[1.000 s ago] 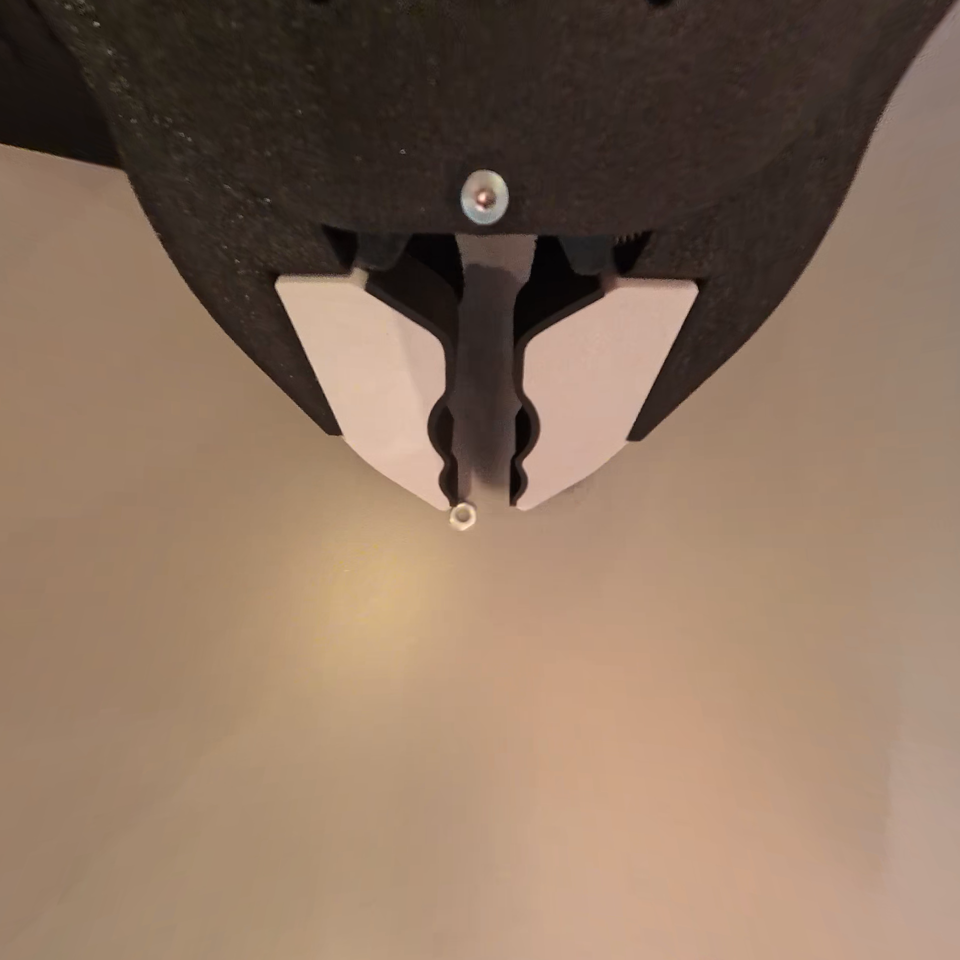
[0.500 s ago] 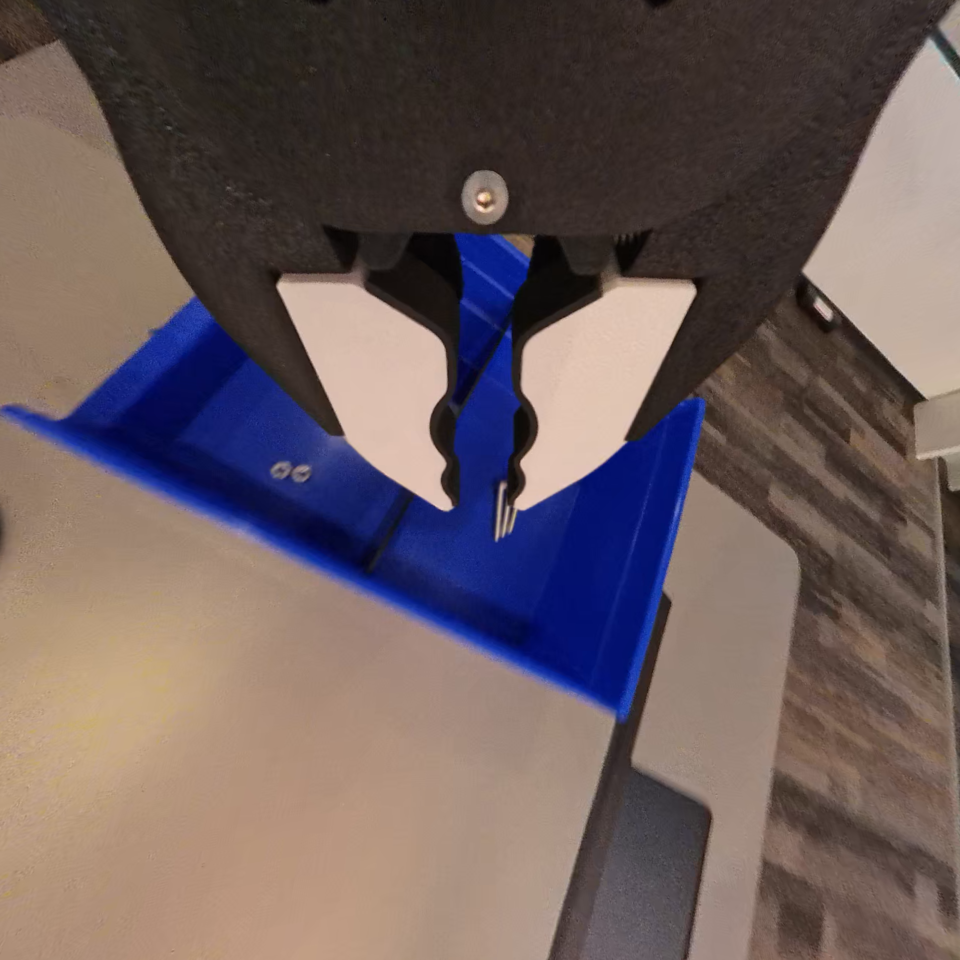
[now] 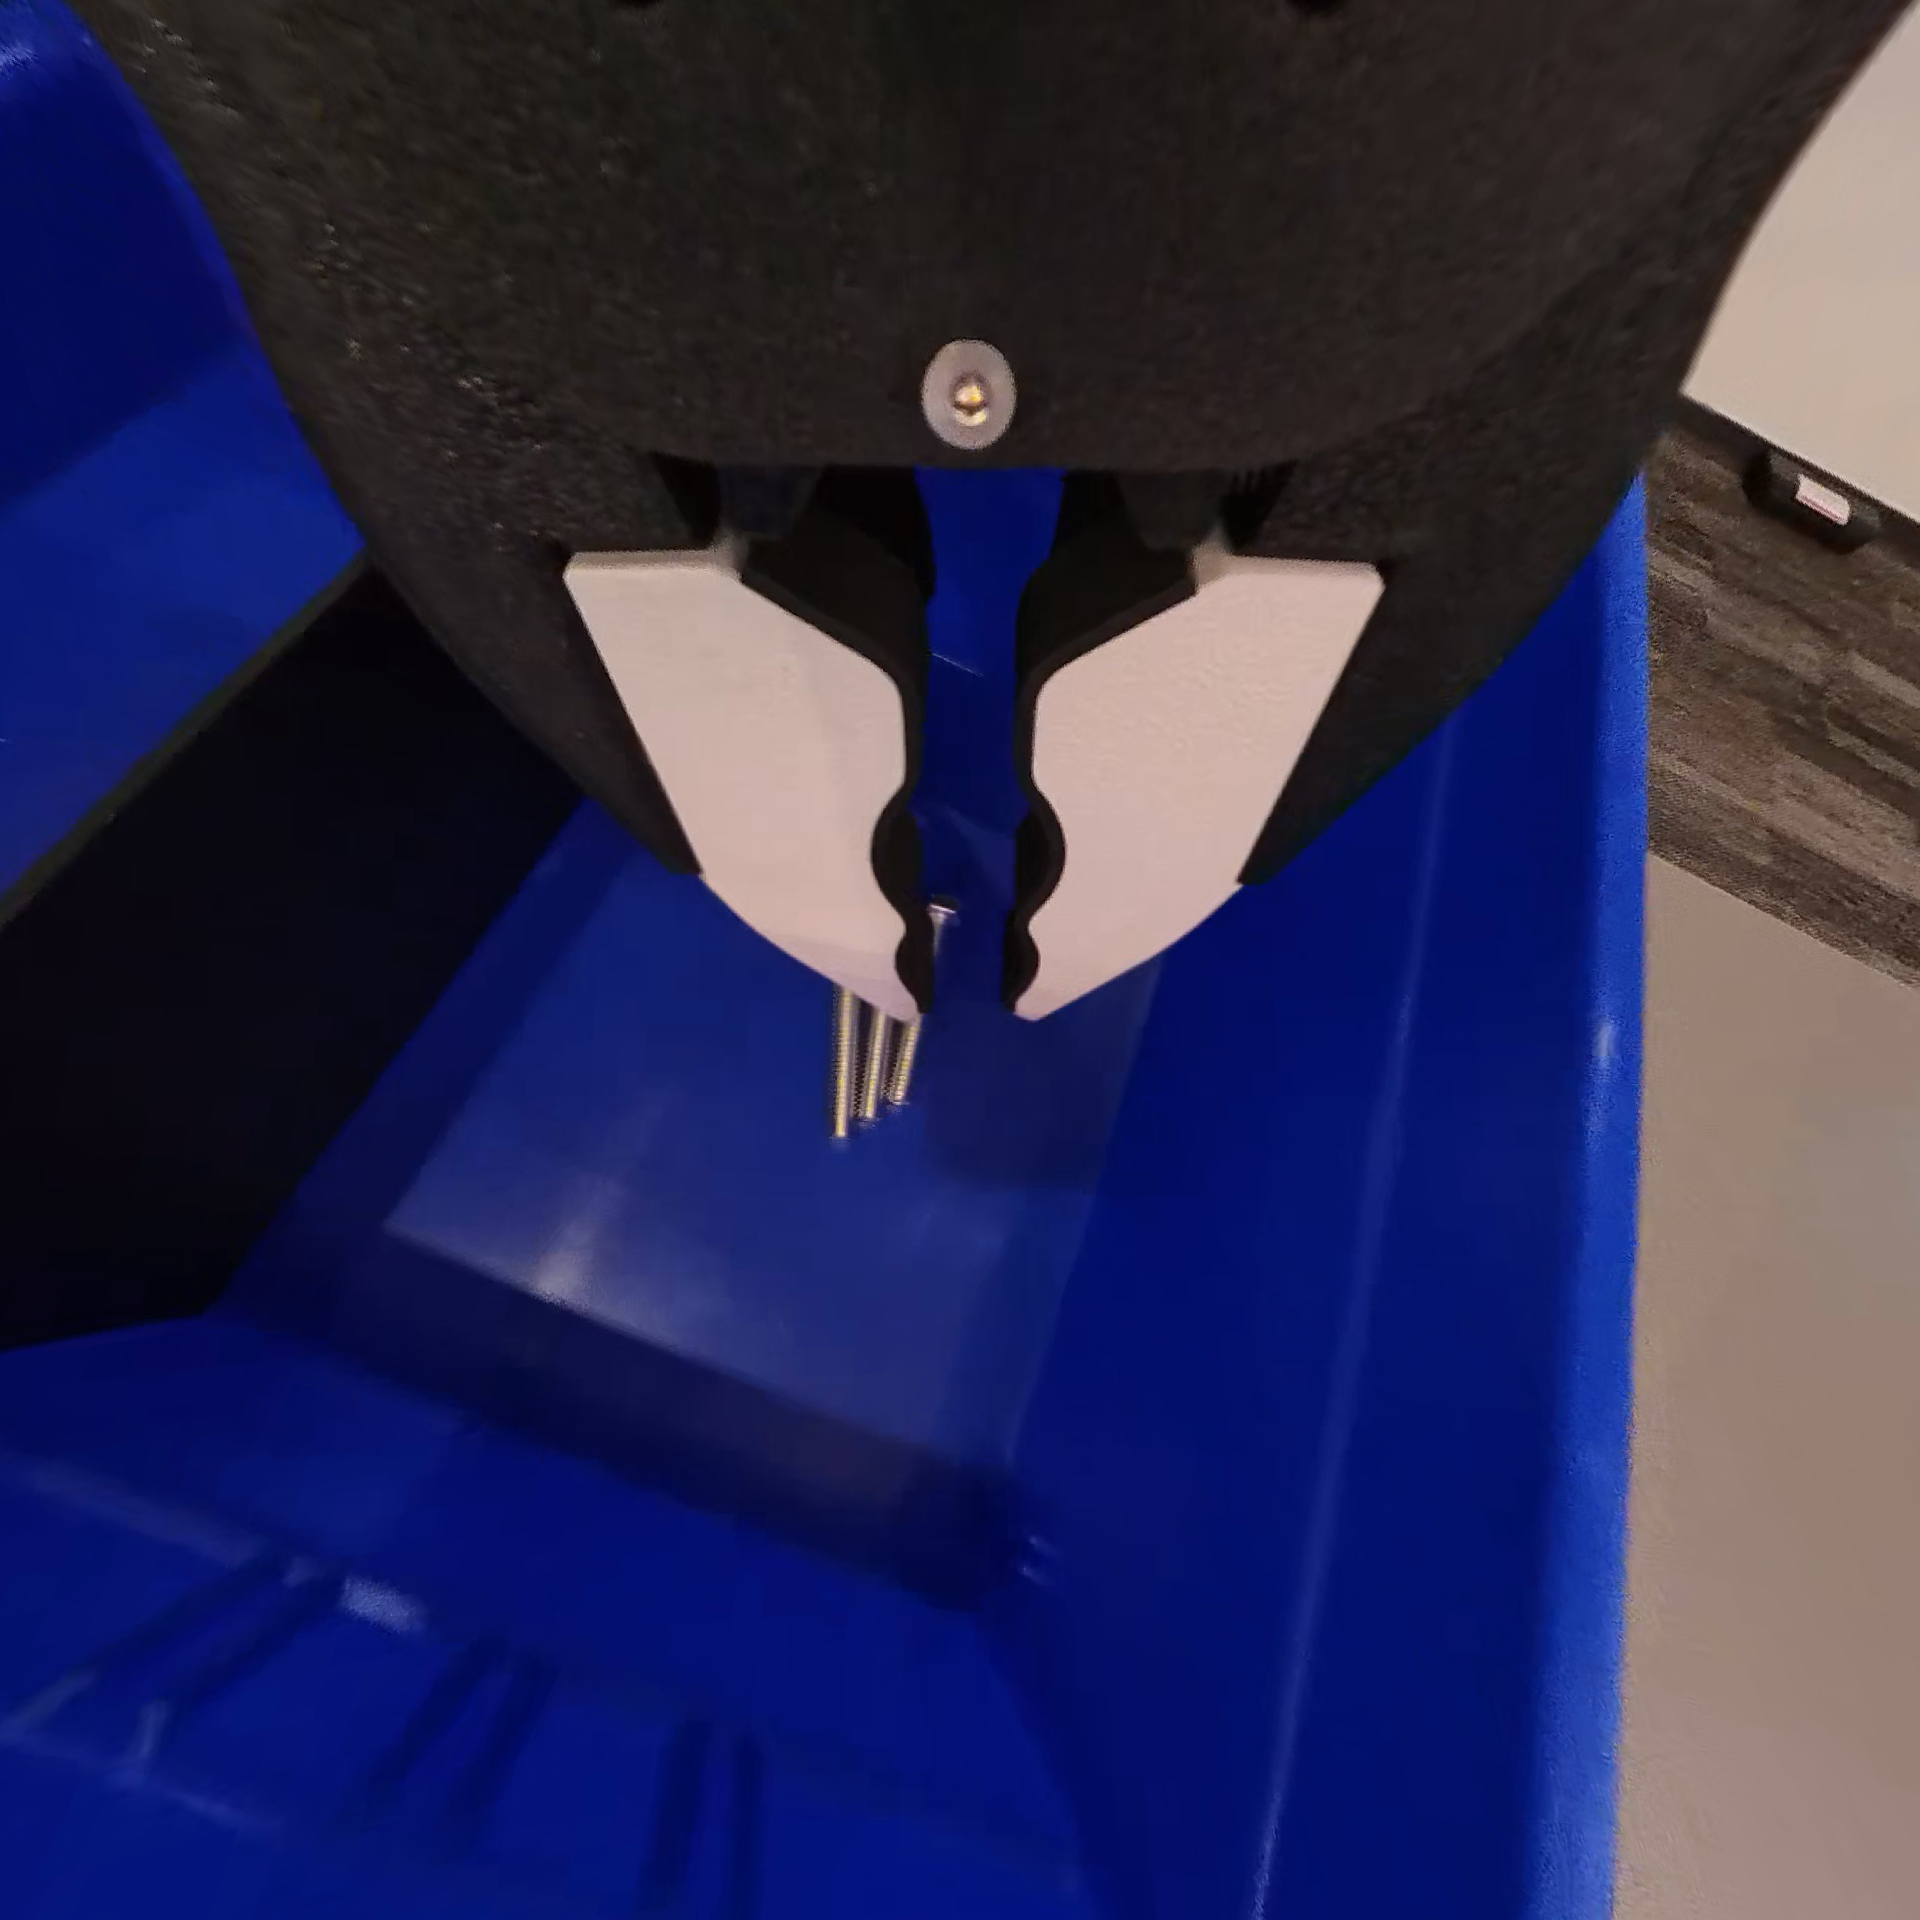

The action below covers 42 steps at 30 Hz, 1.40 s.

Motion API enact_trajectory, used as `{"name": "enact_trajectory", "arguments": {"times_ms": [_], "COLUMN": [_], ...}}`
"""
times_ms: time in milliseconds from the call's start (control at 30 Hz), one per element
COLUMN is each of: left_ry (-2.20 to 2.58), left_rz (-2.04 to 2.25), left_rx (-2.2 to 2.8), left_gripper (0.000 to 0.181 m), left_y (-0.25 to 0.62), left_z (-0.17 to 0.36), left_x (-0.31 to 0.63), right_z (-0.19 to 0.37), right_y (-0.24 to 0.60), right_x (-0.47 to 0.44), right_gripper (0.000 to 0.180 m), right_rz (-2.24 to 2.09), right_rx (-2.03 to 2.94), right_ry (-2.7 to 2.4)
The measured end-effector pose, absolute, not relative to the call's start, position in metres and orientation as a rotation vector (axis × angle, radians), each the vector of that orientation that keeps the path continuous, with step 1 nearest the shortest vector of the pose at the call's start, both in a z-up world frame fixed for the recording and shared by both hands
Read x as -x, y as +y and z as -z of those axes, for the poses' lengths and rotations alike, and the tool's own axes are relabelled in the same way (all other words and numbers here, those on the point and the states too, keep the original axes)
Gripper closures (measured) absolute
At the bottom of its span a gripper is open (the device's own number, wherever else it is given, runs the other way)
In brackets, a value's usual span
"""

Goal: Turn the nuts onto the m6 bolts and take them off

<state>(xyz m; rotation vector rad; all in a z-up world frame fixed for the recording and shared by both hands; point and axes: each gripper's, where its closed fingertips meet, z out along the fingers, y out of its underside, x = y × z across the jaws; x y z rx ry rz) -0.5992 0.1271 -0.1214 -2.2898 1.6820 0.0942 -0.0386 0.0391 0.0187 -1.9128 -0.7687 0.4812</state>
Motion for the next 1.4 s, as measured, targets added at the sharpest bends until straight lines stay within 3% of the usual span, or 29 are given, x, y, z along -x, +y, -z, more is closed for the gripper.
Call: {"name": "enact_trajectory", "arguments": {"times_ms": [833,1267,1400], "left_ry": [1.97,2.041,2.048], "left_rz": [-0.201,-0.216,-0.216], "left_rx": [2.458,2.427,2.426], "left_gripper": [0.174,0.163,0.172], "left_y": [0.123,0.122,0.122], "left_z": [0.141,0.144,0.145], "left_x": [0.613,0.617,0.615], "right_z": [0.002,-0.002,0.003], "right_y": [0.037,0.037,0.037], "right_x": [0.045,0.046,0.046], "right_gripper": [0.16,0.161,0.161], "right_rz": [-0.482,-0.484,-0.469], "right_rx": [1.984,1.981,1.997], "right_ry": [-0.839,-0.831,-0.844]}}
